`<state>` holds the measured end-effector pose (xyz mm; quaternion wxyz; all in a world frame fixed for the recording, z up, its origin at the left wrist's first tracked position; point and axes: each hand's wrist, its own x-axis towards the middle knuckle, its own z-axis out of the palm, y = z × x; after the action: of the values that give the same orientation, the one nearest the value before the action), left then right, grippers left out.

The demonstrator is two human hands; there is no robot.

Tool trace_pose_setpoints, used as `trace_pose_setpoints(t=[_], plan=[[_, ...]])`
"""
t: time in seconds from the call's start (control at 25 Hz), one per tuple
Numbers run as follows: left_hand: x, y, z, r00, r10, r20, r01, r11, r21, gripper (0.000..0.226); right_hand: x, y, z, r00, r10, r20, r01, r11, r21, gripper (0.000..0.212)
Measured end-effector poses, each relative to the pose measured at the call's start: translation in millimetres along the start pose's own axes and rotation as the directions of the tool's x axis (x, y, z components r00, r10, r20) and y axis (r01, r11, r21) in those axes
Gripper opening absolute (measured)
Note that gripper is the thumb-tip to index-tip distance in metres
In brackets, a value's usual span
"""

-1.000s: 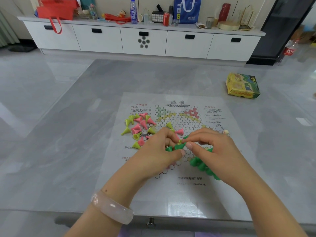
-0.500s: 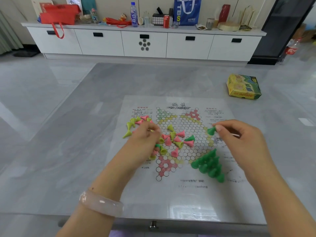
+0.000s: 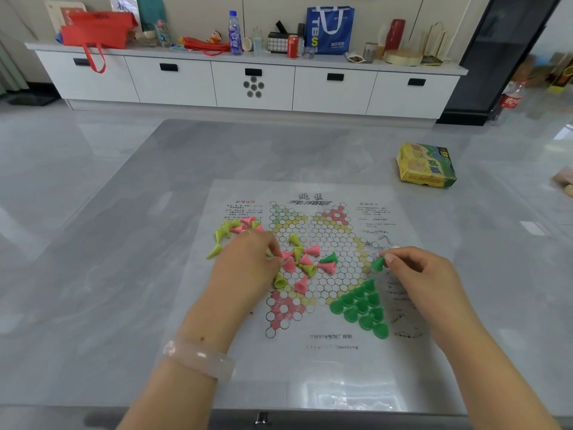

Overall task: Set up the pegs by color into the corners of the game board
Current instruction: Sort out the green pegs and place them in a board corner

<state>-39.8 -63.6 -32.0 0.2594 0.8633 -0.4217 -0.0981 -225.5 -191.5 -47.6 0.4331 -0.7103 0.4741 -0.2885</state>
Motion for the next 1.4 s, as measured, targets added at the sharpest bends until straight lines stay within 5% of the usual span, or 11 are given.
trace_pose_setpoints(t=[0.44, 0.68, 1.0, 1.4], plan=[[-4.2, -4.3, -1.8, 0.99, -0.036, 0.133, 0.013, 0.985, 0.172, 0.021, 0.7, 5.7, -5.7, 0.997, 0.013, 0.072, -0.015, 1.0, 0.028, 0.016], [-0.4, -3.7, 7.8, 0.992, -0.091, 0.09, 0.063, 0.961, 0.271, 0.021, 1.2, 5.2, -6.3, 0.996, 0.016, 0.092, -0.018, 0.999, 0.027, 0.013], [-3.4, -5.2, 1.5, 0.998, -0.05, -0.031, 0.052, 0.996, 0.072, 0.021, 1.2, 2.5, -1.7, 0.99, -0.008, 0.142, 0.015, 0.999, -0.052, 0.013], [-3.5, -10.5, 0.9, 0.999, -0.051, -0.005, 0.051, 0.997, 0.066, 0.018, 1.5, -1.2, 6.4, 0.993, -0.001, 0.116, 0.019, 0.988, -0.15, 0.012]])
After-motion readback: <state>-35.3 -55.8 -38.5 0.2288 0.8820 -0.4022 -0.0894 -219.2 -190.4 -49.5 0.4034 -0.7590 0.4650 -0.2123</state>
